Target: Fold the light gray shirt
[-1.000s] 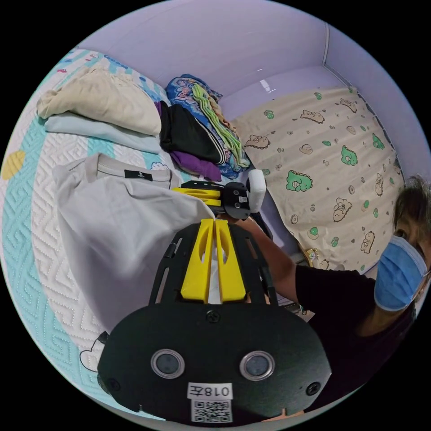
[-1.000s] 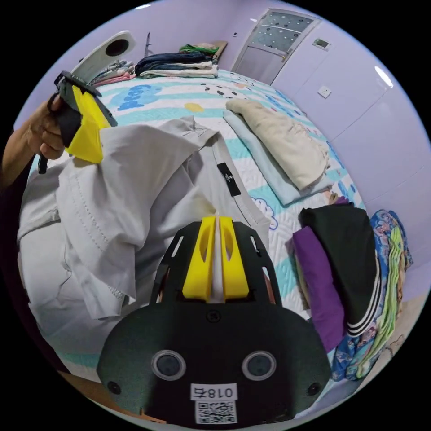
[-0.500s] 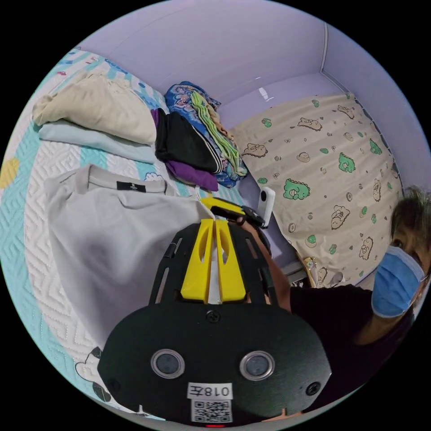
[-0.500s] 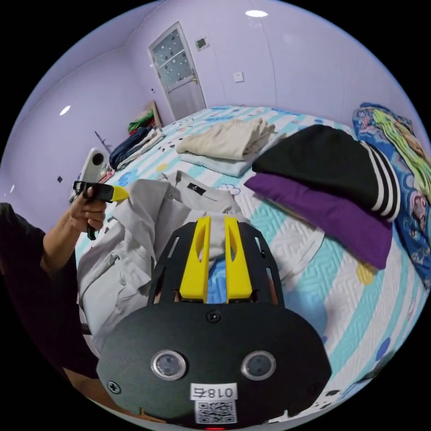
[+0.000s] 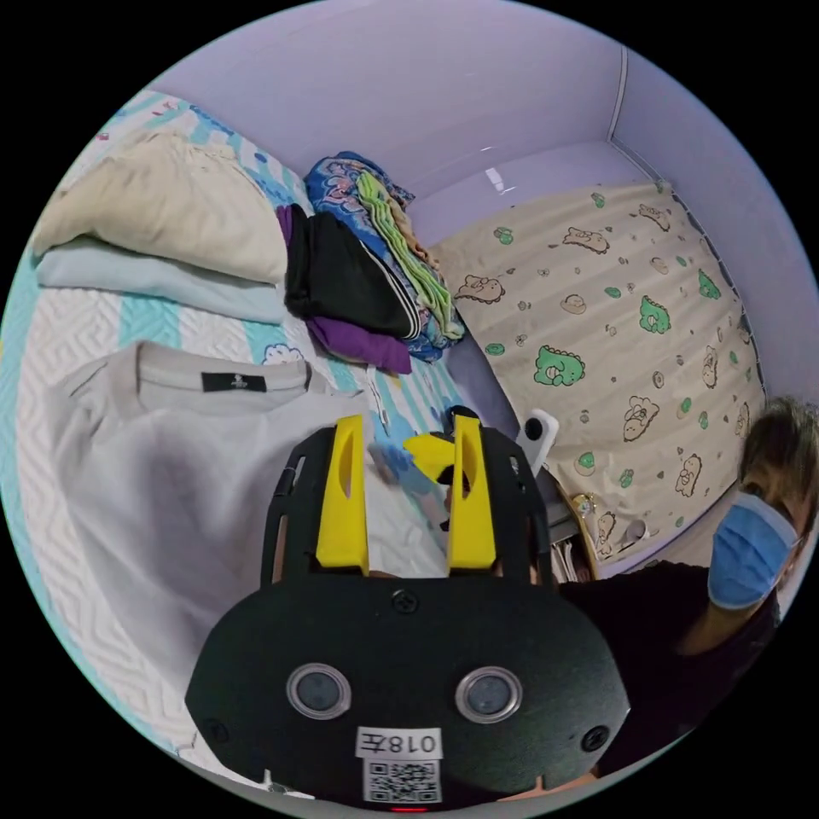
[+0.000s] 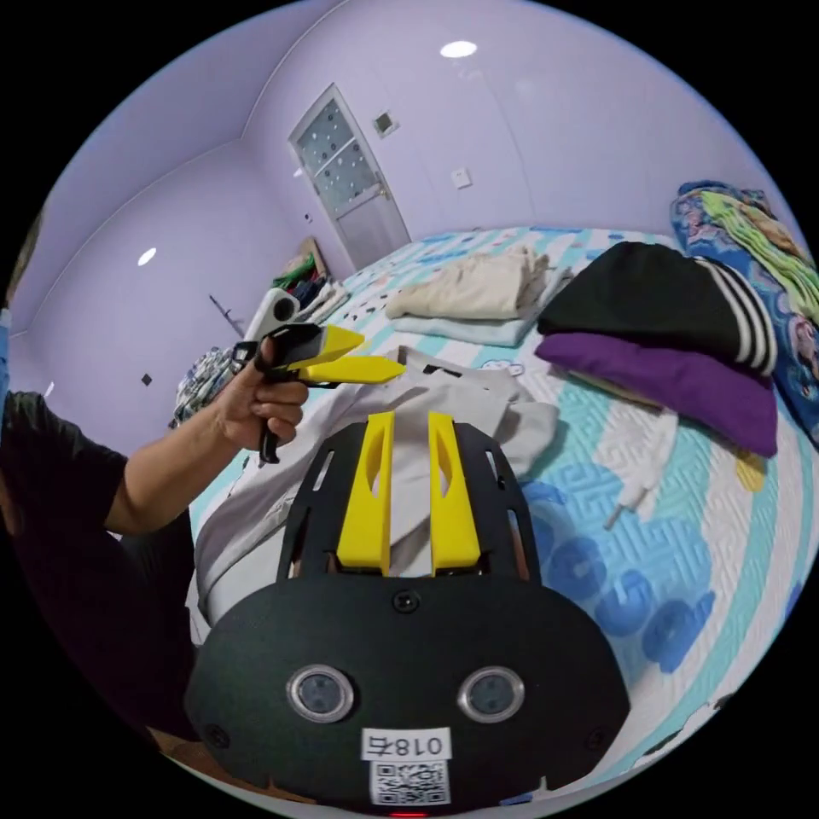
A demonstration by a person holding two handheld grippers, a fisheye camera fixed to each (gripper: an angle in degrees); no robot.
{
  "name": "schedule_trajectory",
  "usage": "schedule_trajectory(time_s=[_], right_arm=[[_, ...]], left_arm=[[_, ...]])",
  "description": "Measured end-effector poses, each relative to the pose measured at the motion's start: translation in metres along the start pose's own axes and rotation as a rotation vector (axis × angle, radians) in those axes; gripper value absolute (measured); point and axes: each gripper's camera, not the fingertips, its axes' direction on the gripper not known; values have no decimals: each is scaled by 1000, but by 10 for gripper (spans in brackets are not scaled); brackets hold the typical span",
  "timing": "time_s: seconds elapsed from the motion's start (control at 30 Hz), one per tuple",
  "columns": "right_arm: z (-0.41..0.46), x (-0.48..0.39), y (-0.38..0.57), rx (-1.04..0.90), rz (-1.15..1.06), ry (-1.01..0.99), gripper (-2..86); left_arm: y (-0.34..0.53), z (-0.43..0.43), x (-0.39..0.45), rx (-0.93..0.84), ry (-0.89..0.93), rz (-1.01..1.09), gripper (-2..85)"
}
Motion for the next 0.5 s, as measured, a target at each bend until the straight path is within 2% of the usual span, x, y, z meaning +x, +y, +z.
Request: schedule_trajectory(time_s=[0.07,0.13,0.17,0.23,0.33,0.5], right_arm=[[15,6,0,-54,31,3,68],[39,23,10,-231,121,79,67],[42,27,14,-248,140,65,67],[30,33,33,-149,185,-10,68],[15,18,52,-82,135,-37,70],[31,-1,90,-226,94,-83,68]], left_arm=[[27,-19,3,27,-26,-20,135],[51,-43,2,70,-96,-48,127],[64,-59,-4,98,-149,-96,124],[82,-84,-17,155,-175,-179,124],[96,-114,-12,239,-174,-177,121],[94,-117,-19,212,-257,-243,110]])
